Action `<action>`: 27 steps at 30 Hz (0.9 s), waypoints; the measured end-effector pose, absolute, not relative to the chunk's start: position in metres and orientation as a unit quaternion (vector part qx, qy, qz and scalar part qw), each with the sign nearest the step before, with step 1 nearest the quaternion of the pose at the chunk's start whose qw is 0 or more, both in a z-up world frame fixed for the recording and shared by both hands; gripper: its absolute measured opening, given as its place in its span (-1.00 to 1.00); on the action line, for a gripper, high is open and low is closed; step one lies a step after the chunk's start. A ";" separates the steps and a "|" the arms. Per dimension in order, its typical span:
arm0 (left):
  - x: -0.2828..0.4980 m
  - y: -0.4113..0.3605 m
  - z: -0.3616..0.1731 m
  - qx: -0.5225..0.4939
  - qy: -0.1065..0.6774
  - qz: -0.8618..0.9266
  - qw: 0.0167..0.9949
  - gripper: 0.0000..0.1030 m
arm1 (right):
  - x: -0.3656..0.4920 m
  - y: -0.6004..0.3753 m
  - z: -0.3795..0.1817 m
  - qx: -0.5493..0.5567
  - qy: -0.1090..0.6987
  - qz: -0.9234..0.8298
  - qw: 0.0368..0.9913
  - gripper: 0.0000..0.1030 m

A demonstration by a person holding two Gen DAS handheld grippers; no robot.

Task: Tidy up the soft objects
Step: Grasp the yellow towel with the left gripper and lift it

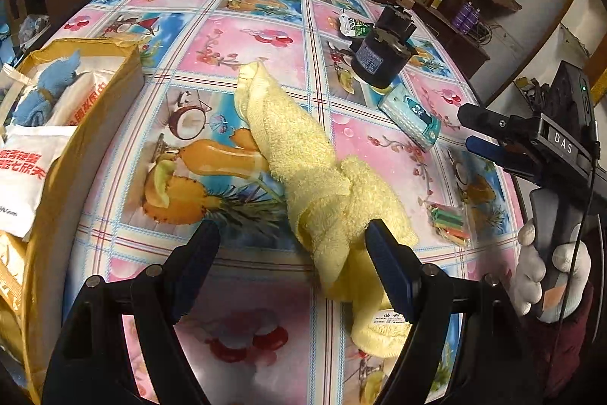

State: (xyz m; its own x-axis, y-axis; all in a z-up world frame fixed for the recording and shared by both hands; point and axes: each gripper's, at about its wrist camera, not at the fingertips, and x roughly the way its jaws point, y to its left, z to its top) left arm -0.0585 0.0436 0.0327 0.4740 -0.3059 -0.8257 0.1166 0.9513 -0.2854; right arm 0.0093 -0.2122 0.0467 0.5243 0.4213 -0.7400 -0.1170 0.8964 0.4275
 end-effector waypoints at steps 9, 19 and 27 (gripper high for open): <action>-0.037 0.004 0.033 -0.073 0.489 -0.111 0.862 0.59 | 0.013 -0.223 0.036 0.171 0.422 0.138 0.880 0.86; -0.026 -0.033 0.019 -0.020 0.498 -0.109 0.860 0.60 | 0.013 -0.238 0.031 0.200 0.406 0.144 0.880 0.86; -0.040 -0.039 0.018 0.053 0.479 -0.093 0.871 0.18 | 0.013 -0.233 0.025 0.192 0.414 0.140 0.879 0.86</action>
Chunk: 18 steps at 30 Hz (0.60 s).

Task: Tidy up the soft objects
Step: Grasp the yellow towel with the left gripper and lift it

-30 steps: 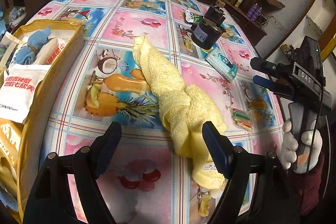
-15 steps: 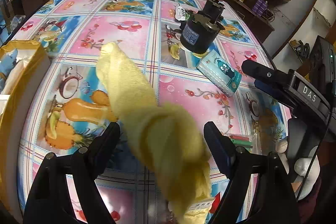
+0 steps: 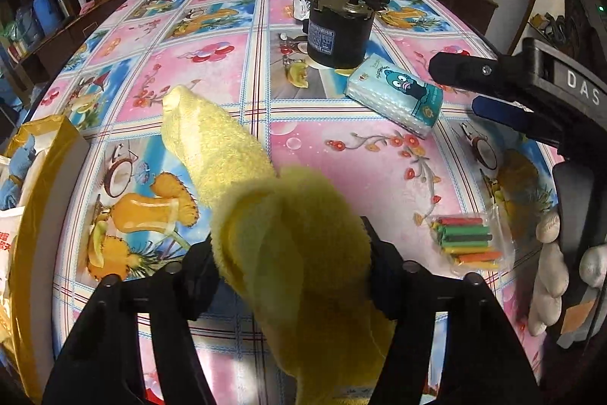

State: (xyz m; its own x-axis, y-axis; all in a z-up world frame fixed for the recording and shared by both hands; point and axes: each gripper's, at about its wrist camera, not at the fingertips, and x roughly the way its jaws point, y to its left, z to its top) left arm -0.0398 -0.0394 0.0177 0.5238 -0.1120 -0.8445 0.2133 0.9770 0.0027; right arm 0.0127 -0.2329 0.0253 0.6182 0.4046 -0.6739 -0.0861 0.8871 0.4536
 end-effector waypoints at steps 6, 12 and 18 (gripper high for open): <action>-0.053 -0.023 0.030 0.060 0.455 -0.079 0.885 0.15 | 0.013 -0.232 0.021 0.188 0.416 0.131 0.880 0.86; -0.071 -0.015 0.052 0.080 0.402 -0.057 0.910 0.15 | 0.013 -0.231 0.018 0.184 0.418 0.125 0.881 0.86; -0.078 -0.013 0.065 0.080 0.380 -0.062 0.919 0.15 | 0.013 -0.232 0.018 0.184 0.417 0.125 0.881 0.87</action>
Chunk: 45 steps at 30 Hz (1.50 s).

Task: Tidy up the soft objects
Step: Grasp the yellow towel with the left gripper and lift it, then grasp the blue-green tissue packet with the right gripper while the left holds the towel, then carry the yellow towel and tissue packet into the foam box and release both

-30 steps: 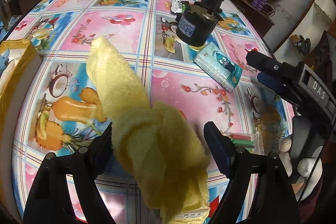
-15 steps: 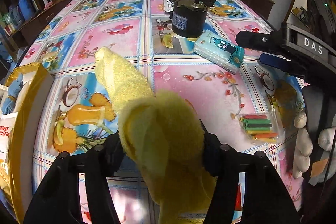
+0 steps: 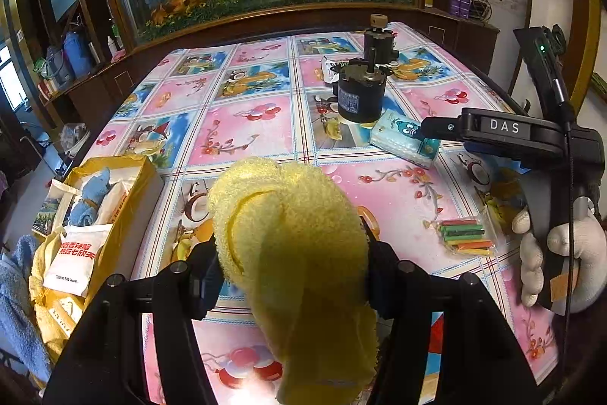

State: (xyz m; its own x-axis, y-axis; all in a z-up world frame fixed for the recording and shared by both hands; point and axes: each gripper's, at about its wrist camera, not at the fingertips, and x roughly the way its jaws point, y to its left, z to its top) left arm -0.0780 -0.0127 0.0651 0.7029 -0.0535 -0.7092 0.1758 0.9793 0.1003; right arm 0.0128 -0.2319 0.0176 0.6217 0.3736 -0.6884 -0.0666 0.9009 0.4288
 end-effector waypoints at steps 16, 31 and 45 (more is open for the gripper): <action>-0.081 -0.002 0.069 0.061 0.380 -0.079 0.919 0.15 | 0.056 -0.180 0.019 0.106 0.498 0.148 0.848 0.90; -0.096 0.052 0.091 -0.012 0.363 -0.080 0.928 0.15 | 0.031 -0.135 0.023 -0.043 0.496 0.117 0.859 -0.05; -0.128 0.169 0.142 -0.081 0.315 -0.005 0.946 0.16 | -0.017 -0.075 0.119 0.009 0.420 0.235 0.877 -0.08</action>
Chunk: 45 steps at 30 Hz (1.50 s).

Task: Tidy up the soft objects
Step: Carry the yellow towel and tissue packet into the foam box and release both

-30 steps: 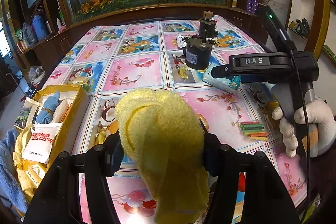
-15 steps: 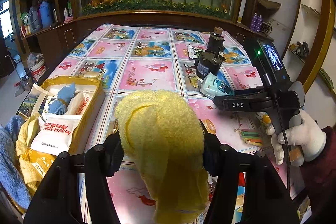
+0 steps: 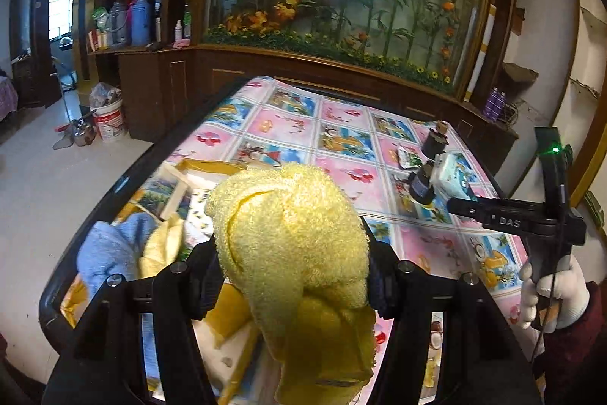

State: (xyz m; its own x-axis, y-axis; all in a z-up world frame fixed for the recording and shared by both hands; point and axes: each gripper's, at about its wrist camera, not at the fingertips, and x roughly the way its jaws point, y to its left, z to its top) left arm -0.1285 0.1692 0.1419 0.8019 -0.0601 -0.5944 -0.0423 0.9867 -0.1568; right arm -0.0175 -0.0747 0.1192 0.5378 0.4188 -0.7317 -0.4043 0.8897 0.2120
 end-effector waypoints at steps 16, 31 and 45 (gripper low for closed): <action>-0.081 0.271 0.096 -0.149 0.362 0.076 0.917 0.21 | 0.011 0.114 0.085 0.002 0.489 0.354 0.798 -0.06; -0.093 0.267 0.089 -0.157 0.338 0.087 0.924 0.45 | 0.038 0.157 0.070 0.000 0.491 0.338 0.803 0.40; -0.162 0.222 0.146 -0.058 0.153 0.236 0.958 1.00 | -0.051 0.065 0.110 0.026 0.377 0.319 0.869 0.68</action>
